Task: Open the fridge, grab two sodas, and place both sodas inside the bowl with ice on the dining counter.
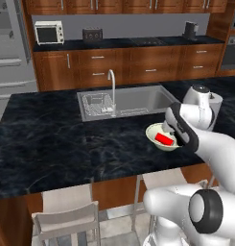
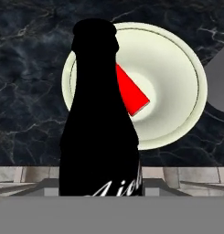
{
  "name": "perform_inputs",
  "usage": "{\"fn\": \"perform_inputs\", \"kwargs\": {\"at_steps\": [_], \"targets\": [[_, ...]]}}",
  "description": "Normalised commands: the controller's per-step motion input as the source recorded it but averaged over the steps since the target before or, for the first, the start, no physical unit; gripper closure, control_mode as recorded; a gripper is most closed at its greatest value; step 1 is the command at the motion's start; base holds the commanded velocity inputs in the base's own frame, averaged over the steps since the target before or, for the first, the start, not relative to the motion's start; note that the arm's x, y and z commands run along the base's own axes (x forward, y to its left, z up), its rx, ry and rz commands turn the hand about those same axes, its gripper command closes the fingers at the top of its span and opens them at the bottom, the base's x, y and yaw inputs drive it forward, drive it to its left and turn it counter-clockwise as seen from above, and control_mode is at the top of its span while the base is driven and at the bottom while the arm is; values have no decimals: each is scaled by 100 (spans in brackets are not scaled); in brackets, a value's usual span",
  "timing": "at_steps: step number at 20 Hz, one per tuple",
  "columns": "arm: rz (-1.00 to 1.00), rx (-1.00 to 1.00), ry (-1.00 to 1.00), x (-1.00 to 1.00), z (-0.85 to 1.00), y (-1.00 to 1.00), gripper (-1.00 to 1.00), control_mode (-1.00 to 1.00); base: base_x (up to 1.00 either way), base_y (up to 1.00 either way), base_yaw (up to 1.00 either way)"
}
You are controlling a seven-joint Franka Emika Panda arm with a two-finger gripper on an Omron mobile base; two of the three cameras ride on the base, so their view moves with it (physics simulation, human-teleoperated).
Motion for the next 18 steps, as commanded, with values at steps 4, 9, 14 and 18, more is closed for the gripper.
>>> {"fn": "perform_inputs", "kwargs": {"at_steps": [4,9,14,18], "targets": [[0,0,3,31,-5,-11,100,-100,0,0,0],[0,0,6,30,-11,-4,100,-100,0,0,0],[0,0,7,29,-25,-5,100,-100,0,0,0],[0,0,6,27,-28,-8,100,-100,0,0,0]]}}
